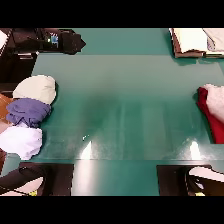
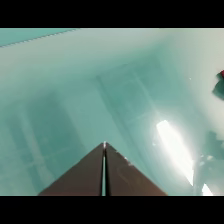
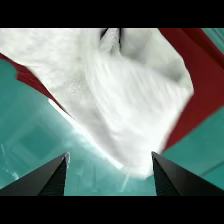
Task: Fold the shirts.
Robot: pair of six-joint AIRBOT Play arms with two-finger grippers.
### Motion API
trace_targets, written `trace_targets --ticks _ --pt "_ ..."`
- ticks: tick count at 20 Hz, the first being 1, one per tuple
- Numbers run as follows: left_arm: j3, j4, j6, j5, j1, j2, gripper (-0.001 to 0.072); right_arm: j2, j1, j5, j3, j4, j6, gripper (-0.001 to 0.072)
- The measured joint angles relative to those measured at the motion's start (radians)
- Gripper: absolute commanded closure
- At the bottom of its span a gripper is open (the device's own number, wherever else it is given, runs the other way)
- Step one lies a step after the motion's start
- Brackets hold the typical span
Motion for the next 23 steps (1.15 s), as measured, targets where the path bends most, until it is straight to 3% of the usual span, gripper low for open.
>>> trace_targets --ticks 3,7,14,15,17,18,19,23 --pt "0.000 0.003 0.008 -0.003 0.000 0.000 0.0683 0.026 -0.023 0.005 -0.030 -0.026 0.015 0.0115" --pt "0.000 0.003 0.015 -0.010 0.000 0.000 0.0683 0.039 0.035 -0.018 0.032 0.072 0.026 0.0116" --pt "0.000 0.003 0.017 -0.015 0.000 0.000 0.0683 0.043 0.488 -0.082 0.212 0.216 0.027 0.0119" --pt "0.000 0.003 0.017 -0.008 0.000 0.000 0.0683 0.043 0.571 -0.092 0.231 0.220 0.027 0.0167" --pt "0.000 0.003 0.018 0.005 0.000 0.000 0.0683 0.043 0.727 -0.113 0.256 0.230 0.025 0.0419" --pt "0.000 0.002 0.018 0.014 0.000 0.000 0.0683 0.043 0.805 -0.123 0.264 0.231 0.015 0.0607" --pt "0.000 0.002 0.018 0.022 0.000 0.000 0.0683 0.043 0.870 -0.130 0.269 0.231 0.004 0.0696" --pt "0.000 0.002 0.018 0.040 0.000 0.000 0.0683 0.043 1.082 -0.165 0.279 0.196 -0.035 0.0696"
